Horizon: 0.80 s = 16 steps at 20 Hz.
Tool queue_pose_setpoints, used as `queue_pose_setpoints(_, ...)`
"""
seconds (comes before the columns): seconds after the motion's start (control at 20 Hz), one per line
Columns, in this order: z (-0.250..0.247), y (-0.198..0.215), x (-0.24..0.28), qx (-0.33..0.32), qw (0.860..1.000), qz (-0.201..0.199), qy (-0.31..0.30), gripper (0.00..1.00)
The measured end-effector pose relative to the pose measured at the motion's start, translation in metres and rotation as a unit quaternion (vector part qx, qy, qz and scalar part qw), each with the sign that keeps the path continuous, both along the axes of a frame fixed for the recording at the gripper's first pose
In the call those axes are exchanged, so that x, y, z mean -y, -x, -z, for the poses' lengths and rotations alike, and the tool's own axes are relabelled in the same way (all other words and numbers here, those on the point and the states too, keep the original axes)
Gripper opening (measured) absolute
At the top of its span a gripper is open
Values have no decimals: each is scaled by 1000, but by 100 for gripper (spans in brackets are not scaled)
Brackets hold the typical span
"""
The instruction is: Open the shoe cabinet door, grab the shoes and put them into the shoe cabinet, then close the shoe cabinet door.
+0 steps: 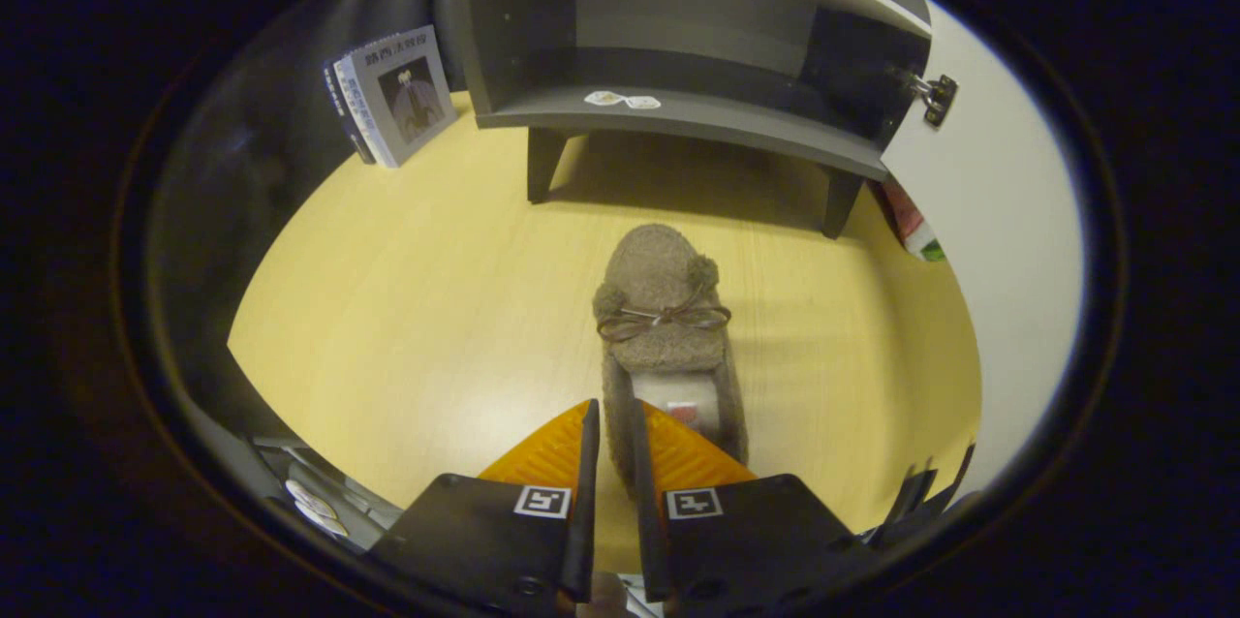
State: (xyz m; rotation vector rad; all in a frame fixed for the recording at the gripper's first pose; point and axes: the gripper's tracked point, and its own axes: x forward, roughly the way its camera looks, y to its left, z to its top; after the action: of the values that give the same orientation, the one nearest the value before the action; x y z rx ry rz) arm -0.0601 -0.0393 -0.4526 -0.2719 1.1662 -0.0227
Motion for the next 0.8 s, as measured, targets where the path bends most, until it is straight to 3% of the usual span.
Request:
queue_pose_setpoints(0.3,30,10,4,-47,999,12,8,22)
queue_pose_setpoints(0.35,32,6,4,-49,999,14,5,15)
queue_pose_setpoints(0.45,31,5,5,-42,999,23,2,18)
queue_pose_setpoints(0.5,27,5,3,-42,999,28,-2,4)
queue_pose_setpoints(0.8,2,-13,3,11,998,52,-25,3)
